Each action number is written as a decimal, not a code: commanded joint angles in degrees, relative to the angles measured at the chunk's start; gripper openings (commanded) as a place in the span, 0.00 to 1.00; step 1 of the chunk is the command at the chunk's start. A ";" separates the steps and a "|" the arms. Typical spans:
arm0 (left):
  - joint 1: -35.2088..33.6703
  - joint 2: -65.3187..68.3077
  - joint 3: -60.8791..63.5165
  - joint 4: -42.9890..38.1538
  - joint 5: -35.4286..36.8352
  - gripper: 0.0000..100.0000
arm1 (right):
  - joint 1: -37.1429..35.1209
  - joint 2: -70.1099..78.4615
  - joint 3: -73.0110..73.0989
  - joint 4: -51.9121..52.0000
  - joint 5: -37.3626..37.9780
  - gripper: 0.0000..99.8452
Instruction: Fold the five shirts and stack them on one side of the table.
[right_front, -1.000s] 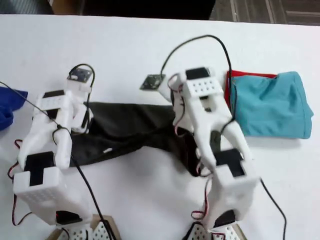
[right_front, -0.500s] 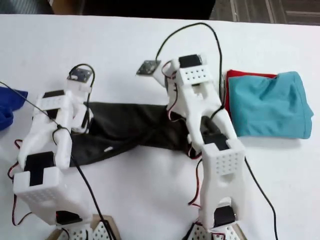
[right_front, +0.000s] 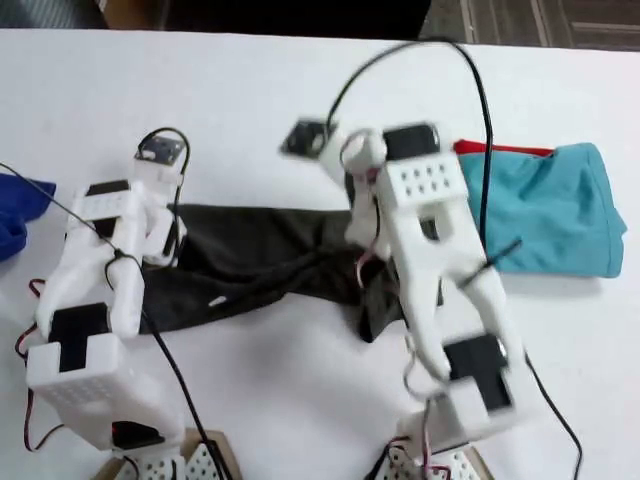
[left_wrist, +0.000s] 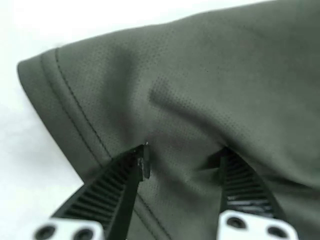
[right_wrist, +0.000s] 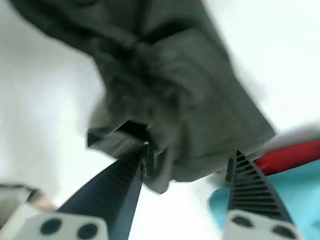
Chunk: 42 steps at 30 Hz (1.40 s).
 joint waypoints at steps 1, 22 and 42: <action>0.97 0.09 -0.31 -1.93 0.18 0.24 | -2.86 -12.88 14.77 -1.10 -0.44 0.24; 0.97 0.09 -0.31 -1.93 0.18 0.24 | -2.95 -8.66 39.74 -24.75 -0.62 0.24; 0.97 0.09 -0.22 -1.93 0.18 0.24 | -2.95 -6.11 22.07 -10.15 -0.09 0.02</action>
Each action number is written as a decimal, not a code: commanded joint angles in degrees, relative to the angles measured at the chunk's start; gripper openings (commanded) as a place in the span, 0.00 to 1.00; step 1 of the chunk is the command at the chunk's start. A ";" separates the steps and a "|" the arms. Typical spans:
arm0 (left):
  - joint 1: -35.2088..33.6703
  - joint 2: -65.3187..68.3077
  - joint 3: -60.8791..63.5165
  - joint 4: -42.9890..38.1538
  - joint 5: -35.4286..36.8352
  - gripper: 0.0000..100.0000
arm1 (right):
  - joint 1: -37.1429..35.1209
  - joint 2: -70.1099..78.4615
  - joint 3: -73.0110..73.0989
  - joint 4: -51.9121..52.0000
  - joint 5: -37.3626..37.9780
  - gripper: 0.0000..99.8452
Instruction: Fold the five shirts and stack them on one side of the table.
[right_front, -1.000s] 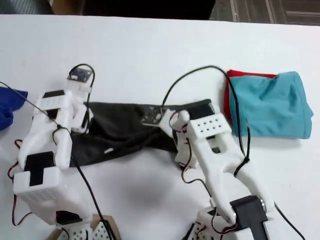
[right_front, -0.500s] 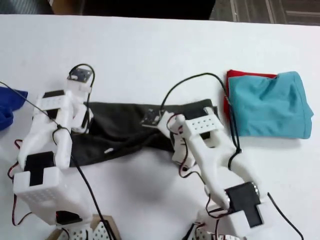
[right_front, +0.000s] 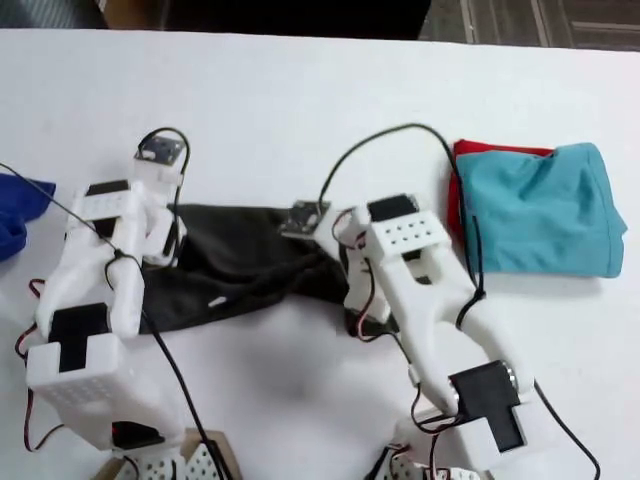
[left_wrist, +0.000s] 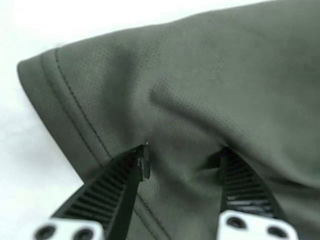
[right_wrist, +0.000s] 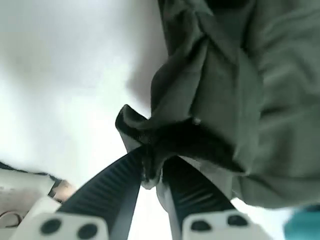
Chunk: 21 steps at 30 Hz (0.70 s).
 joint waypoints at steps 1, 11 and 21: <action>0.97 0.09 -0.22 -1.93 0.18 0.24 | -0.40 -0.04 -8.18 4.97 0.44 0.02; 0.97 0.09 -0.22 -1.93 0.18 0.24 | 6.37 0.57 -19.08 9.01 5.71 0.02; 0.97 0.09 -0.22 -1.93 0.18 0.24 | 12.35 8.40 -27.69 5.14 7.47 0.02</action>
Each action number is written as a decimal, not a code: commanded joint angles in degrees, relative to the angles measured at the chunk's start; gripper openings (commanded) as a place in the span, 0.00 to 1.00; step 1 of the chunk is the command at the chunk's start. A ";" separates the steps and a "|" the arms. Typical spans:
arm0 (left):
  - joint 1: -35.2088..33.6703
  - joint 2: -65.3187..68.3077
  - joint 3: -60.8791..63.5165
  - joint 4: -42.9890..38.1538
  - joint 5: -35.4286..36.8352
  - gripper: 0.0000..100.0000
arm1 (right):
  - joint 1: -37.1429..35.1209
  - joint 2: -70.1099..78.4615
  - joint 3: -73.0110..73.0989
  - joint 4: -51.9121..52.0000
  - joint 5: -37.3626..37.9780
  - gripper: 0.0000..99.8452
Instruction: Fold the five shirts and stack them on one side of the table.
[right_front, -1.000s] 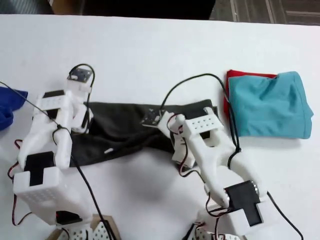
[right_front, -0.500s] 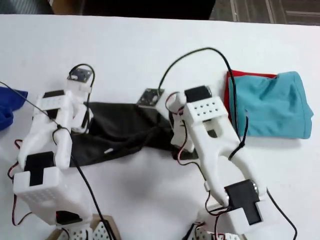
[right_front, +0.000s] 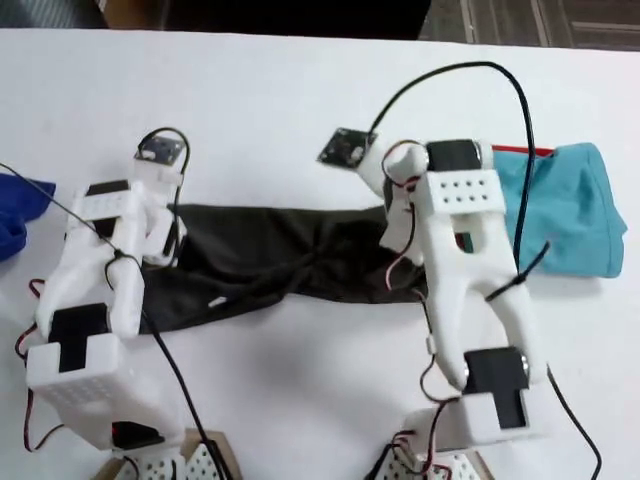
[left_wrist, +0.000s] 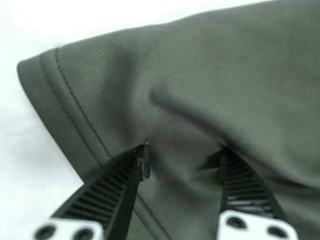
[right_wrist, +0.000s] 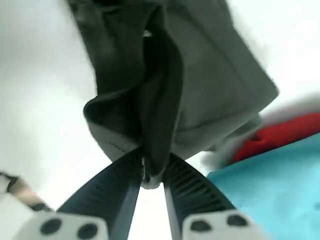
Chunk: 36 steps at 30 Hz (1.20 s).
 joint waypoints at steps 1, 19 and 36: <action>0.97 0.09 -0.22 -1.93 0.18 0.24 | 0.75 4.79 -5.36 -3.03 0.09 0.02; 0.97 0.09 -0.13 -1.93 0.18 0.24 | 7.25 25.36 -36.22 0.13 -8.44 0.25; 0.97 0.09 -0.13 -1.93 0.18 0.24 | -9.19 14.81 -14.24 -2.24 -12.57 0.14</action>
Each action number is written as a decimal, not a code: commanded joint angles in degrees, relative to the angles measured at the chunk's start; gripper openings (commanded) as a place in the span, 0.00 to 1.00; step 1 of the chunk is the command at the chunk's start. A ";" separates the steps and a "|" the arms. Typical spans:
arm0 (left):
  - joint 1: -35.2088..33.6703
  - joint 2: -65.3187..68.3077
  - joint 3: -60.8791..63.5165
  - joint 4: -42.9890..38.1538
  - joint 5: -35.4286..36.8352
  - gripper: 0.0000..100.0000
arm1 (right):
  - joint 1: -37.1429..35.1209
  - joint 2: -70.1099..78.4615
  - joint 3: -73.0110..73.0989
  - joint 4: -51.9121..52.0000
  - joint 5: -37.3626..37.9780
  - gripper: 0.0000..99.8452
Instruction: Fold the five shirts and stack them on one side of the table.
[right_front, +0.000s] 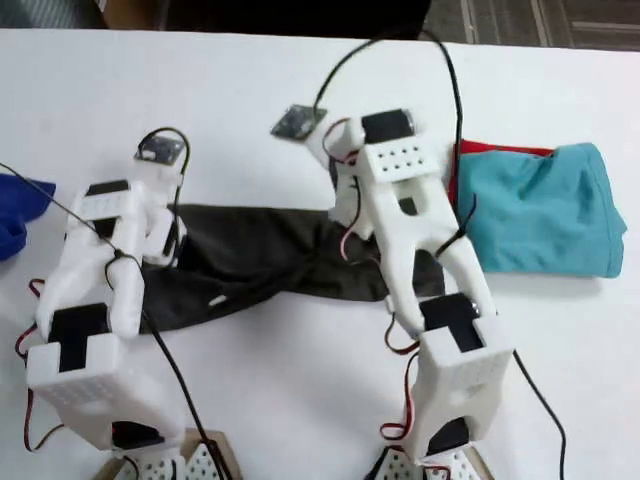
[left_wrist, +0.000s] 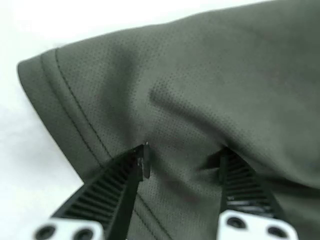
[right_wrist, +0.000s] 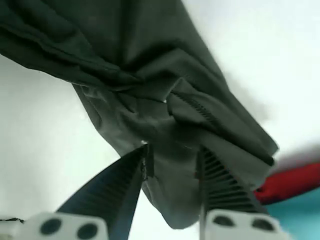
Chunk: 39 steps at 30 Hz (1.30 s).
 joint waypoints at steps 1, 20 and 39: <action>0.97 0.09 -0.13 -1.93 0.18 0.24 | -0.13 -3.65 5.19 -5.41 -0.62 0.14; 0.97 0.09 -0.13 -1.93 0.18 0.24 | -4.44 5.76 7.21 -12.53 -0.62 0.14; 0.97 0.09 -0.13 -1.93 0.18 0.24 | -4.70 2.95 -1.67 -11.56 -0.70 0.02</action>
